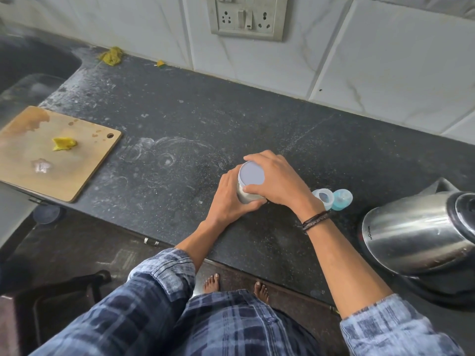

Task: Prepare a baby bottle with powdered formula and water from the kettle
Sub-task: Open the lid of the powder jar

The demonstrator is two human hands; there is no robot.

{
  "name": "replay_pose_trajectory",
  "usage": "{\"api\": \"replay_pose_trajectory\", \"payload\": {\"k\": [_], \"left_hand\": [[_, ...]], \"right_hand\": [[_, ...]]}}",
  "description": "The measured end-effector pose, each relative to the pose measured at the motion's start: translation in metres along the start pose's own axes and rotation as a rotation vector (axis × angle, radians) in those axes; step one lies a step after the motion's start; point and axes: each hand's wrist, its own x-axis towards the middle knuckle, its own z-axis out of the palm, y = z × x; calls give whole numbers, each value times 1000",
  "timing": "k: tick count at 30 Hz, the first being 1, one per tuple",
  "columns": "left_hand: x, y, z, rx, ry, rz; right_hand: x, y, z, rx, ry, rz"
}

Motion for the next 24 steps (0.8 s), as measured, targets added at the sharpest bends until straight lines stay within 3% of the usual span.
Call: {"api": "replay_pose_trajectory", "payload": {"k": [12, 24], "left_hand": [[1, 3, -1, 5, 19, 16], [1, 2, 0, 31, 27, 22]], "right_hand": [[-1, 3, 1, 46, -33, -22], [-2, -3, 5, 103, 92, -30]]}}
